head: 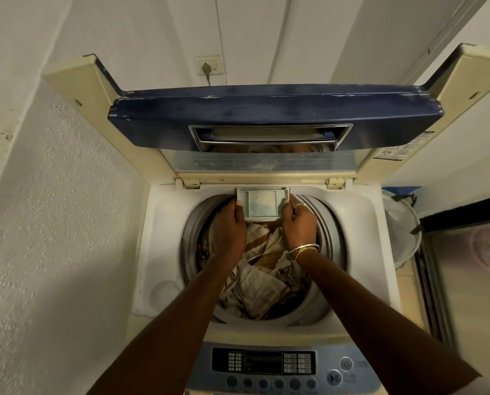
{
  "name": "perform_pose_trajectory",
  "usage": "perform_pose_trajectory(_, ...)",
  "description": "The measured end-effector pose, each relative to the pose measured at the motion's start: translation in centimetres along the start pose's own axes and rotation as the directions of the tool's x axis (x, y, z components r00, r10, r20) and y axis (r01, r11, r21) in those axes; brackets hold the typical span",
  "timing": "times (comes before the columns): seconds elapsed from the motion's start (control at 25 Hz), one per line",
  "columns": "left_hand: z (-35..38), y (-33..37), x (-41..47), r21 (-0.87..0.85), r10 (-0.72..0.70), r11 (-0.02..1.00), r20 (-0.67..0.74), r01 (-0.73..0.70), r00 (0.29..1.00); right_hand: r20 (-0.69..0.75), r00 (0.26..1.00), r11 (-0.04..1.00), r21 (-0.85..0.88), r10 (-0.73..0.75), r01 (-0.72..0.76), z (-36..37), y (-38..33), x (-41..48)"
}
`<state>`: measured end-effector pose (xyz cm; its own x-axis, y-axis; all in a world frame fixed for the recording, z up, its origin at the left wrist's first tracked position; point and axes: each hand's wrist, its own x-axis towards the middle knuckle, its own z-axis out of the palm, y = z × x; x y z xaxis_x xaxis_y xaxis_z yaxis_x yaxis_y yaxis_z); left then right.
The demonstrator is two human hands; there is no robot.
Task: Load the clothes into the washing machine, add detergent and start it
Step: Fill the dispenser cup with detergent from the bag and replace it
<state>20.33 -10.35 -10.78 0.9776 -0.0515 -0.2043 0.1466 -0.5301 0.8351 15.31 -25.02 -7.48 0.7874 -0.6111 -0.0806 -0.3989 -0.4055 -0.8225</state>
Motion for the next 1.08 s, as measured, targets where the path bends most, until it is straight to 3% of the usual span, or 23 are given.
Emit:
perform_pose_trajectory(0.28,0.6,0.3,-0.3,-0.009,-0.014,1.000,-0.077,0.013,0.997,-0.003,1.000,1.000,0.019,-0.022,0.023,0.4,0.9,0.1)
perform_pose_trajectory(0.56,0.3,0.7,-0.1,-0.059,-0.023,0.998,-0.065,0.020,0.998,-0.022,0.998,0.998,0.031,-0.050,0.051,1.2,1.6,0.1)
perform_pose_trajectory(0.84,-0.7,1.7,0.0,-0.097,-0.060,0.993,0.005,0.061,0.998,0.026,1.000,1.000,0.008,0.012,-0.013,0.7,0.8,0.3)
perform_pose_trajectory(1.08,-1.0,1.8,0.8,-0.026,-0.058,0.998,0.024,0.058,0.998,0.006,1.000,0.999,-0.036,0.009,-0.009,0.6,0.2,0.6)
